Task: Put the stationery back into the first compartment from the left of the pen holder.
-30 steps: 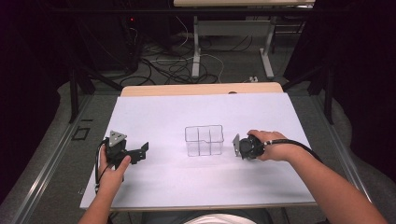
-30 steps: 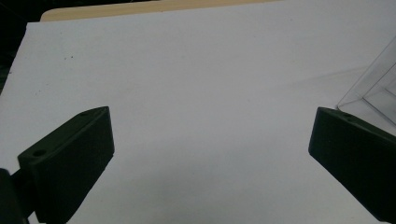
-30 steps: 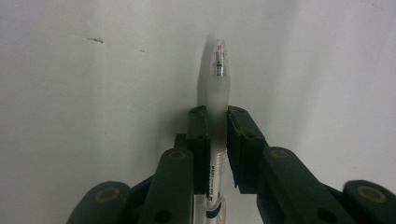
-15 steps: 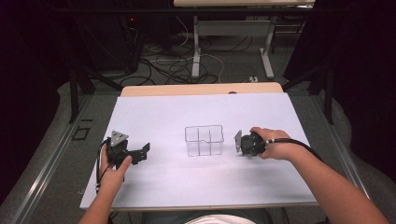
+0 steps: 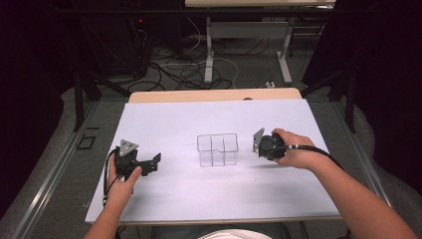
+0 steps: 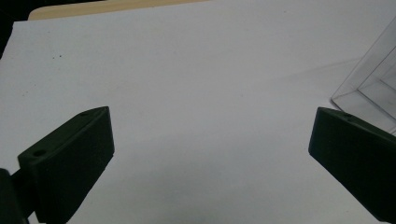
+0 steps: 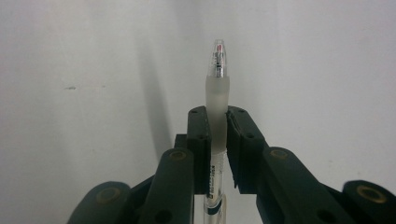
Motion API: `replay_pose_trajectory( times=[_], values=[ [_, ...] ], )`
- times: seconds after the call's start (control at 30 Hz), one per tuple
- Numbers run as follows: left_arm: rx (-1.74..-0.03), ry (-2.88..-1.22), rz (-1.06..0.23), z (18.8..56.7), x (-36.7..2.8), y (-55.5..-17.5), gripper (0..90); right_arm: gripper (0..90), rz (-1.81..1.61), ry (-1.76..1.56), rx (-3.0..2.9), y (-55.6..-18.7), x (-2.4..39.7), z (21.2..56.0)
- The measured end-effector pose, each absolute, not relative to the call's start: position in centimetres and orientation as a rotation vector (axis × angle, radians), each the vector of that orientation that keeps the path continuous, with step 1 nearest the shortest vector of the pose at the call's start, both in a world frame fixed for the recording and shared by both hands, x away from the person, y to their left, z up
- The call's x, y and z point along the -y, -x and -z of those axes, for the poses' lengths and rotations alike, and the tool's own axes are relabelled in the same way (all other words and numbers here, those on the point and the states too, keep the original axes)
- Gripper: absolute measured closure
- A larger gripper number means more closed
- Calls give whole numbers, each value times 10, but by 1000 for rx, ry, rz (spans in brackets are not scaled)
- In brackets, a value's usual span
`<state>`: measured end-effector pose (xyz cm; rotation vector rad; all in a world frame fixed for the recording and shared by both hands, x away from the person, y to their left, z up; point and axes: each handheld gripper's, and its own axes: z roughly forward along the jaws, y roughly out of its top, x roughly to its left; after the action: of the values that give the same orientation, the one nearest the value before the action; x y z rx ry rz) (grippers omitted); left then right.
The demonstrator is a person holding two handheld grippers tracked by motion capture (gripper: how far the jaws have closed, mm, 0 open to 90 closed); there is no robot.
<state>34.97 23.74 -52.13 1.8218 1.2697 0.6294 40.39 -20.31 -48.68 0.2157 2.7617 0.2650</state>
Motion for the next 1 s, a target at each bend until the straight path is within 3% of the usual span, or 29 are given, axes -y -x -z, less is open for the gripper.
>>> replay_pose_trajectory(
  times=[1.0],
  values=[
    [-1264,-1825,-622,522,-236,-350,3,801,-863,-674,-2530,-410,194,440]
  ],
)
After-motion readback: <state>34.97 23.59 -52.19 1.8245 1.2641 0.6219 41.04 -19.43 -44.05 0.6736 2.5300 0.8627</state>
